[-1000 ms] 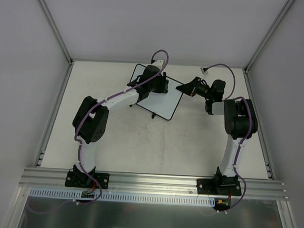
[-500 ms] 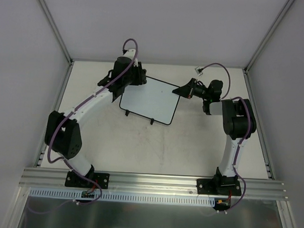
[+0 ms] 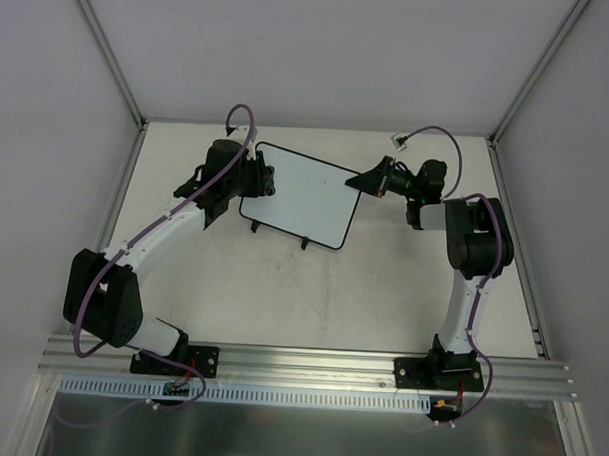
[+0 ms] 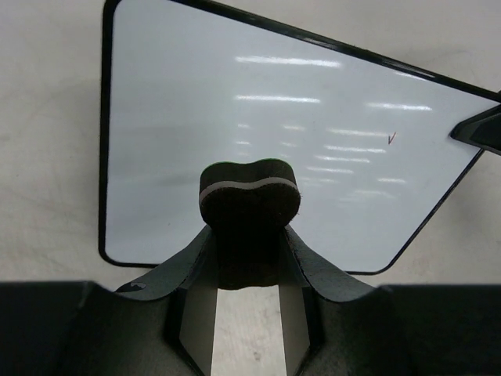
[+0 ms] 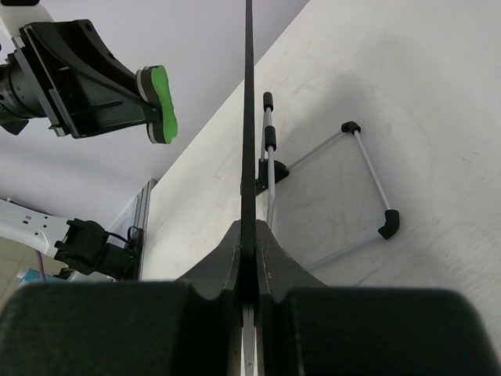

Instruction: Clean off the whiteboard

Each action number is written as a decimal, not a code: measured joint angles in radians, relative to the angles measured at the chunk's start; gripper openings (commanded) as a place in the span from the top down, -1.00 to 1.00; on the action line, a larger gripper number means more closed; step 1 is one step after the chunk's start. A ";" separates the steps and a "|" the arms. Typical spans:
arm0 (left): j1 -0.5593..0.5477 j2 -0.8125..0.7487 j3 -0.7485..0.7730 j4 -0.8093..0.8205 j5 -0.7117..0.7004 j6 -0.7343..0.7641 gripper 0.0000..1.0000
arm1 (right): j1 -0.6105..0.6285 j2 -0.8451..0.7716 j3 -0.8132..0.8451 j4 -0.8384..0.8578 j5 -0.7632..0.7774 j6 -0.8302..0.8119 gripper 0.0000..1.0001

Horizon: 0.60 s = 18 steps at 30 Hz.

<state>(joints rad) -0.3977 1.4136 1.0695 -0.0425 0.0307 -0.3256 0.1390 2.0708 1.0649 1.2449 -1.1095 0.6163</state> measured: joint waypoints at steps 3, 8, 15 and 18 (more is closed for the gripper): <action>-0.029 0.078 0.052 0.022 -0.005 0.000 1.00 | 0.000 0.000 -0.003 0.000 0.006 0.000 0.99; -0.101 0.251 0.196 0.041 -0.005 0.000 1.00 | 0.000 0.000 -0.016 0.000 0.014 0.000 0.99; -0.160 0.411 0.322 0.070 -0.016 -0.002 1.00 | 0.000 0.000 -0.016 0.000 0.020 -0.001 1.00; -0.173 0.459 0.359 0.082 -0.019 -0.004 1.00 | -0.003 0.000 -0.016 -0.010 0.032 0.000 0.99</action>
<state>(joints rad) -0.5705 1.8729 1.4284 0.0395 0.0113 -0.3298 0.1360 2.0708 1.0485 1.2346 -1.0771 0.6159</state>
